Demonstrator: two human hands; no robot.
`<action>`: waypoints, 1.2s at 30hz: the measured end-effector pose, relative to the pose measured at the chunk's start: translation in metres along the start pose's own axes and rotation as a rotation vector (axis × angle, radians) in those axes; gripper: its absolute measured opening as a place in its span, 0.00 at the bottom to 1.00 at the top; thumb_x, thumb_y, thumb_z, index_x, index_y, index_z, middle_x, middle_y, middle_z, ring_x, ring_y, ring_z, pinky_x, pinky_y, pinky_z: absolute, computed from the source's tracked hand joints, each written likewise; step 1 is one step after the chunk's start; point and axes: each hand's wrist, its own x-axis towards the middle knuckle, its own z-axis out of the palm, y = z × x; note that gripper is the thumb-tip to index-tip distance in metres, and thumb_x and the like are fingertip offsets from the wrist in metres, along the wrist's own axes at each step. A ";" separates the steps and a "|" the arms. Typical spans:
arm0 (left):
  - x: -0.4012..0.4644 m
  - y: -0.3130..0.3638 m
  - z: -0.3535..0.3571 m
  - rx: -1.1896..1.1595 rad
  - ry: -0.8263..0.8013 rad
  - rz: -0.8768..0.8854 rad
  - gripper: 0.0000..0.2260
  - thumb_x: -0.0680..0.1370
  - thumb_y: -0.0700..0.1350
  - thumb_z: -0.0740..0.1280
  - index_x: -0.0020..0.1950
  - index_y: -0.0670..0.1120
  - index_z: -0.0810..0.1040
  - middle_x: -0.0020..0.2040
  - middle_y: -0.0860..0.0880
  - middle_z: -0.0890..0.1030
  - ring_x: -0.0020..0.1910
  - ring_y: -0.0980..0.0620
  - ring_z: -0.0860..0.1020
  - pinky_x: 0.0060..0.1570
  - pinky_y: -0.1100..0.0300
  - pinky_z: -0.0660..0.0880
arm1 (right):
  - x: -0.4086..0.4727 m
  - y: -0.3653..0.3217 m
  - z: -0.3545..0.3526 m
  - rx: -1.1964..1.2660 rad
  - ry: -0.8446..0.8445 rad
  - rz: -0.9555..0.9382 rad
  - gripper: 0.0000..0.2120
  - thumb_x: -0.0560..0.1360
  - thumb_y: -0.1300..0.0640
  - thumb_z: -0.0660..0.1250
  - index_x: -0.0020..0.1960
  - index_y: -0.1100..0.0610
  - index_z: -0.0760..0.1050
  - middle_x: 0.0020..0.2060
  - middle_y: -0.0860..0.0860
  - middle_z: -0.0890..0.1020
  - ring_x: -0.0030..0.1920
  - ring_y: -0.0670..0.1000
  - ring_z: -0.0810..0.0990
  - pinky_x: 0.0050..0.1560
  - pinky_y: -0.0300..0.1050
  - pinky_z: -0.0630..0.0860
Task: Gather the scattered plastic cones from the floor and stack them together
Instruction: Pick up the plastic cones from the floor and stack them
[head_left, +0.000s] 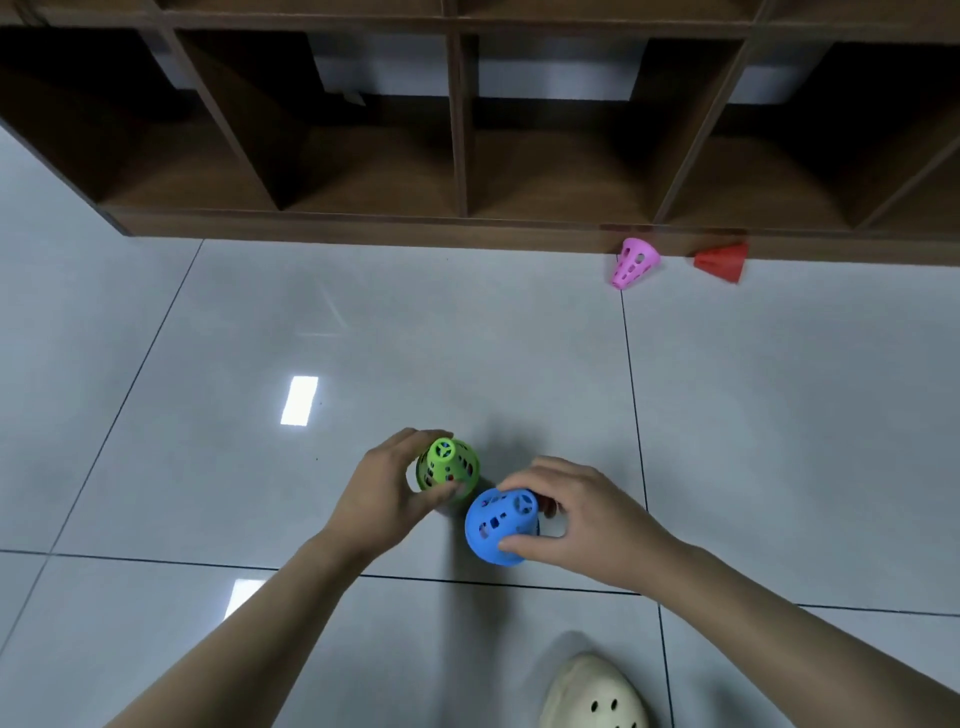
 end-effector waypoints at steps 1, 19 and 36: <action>0.000 0.000 0.001 -0.015 -0.005 -0.007 0.22 0.71 0.53 0.78 0.64 0.55 0.79 0.55 0.60 0.80 0.54 0.59 0.80 0.56 0.58 0.78 | -0.001 0.005 0.005 -0.017 -0.003 0.010 0.19 0.70 0.40 0.73 0.59 0.42 0.76 0.45 0.41 0.75 0.45 0.46 0.74 0.46 0.38 0.72; 0.022 0.020 -0.024 -0.119 -0.118 -0.072 0.21 0.73 0.68 0.62 0.54 0.56 0.81 0.54 0.61 0.81 0.57 0.61 0.77 0.58 0.63 0.72 | -0.005 0.041 0.005 0.020 -0.066 0.312 0.43 0.63 0.35 0.78 0.71 0.35 0.60 0.48 0.40 0.75 0.47 0.43 0.76 0.52 0.44 0.76; 0.246 0.087 0.086 -0.082 -0.167 0.132 0.05 0.81 0.42 0.66 0.53 0.50 0.80 0.46 0.54 0.80 0.34 0.58 0.75 0.36 0.69 0.71 | -0.010 0.224 -0.137 0.411 0.700 0.807 0.26 0.74 0.45 0.73 0.69 0.50 0.70 0.58 0.48 0.78 0.52 0.53 0.81 0.55 0.50 0.79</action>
